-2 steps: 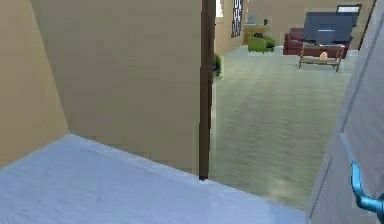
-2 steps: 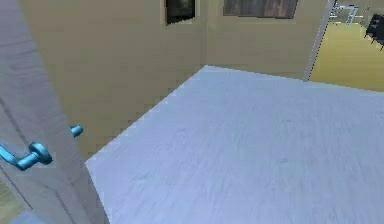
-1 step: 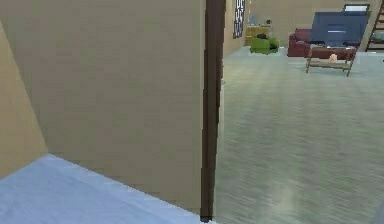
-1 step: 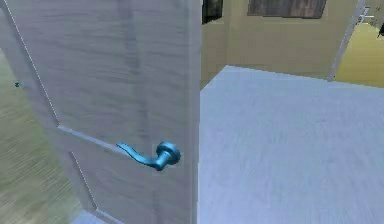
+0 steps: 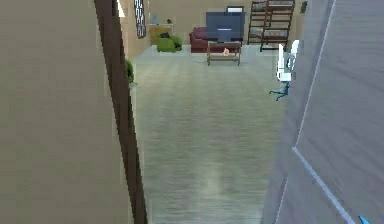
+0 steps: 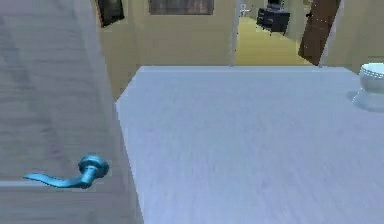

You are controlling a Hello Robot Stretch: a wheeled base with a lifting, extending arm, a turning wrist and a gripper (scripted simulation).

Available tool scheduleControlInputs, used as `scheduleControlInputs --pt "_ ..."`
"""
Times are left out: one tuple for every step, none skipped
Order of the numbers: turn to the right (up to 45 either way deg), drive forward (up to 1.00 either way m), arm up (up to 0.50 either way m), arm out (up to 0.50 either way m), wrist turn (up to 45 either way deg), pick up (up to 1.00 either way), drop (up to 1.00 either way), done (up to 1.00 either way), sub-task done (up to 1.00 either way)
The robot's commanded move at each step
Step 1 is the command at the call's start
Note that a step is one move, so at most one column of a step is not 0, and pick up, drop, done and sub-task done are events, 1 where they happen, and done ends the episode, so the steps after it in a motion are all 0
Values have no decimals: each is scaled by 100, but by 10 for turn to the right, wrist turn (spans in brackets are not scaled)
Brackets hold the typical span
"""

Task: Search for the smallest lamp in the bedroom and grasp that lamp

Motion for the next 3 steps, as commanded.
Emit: scheduleControlInputs --pt "0 100 0 0 0 0 0 0 0" --pt "0 35 0 0 0 0 0 0 0" --pt "-150 0 0 0 0 0 0 0 0"
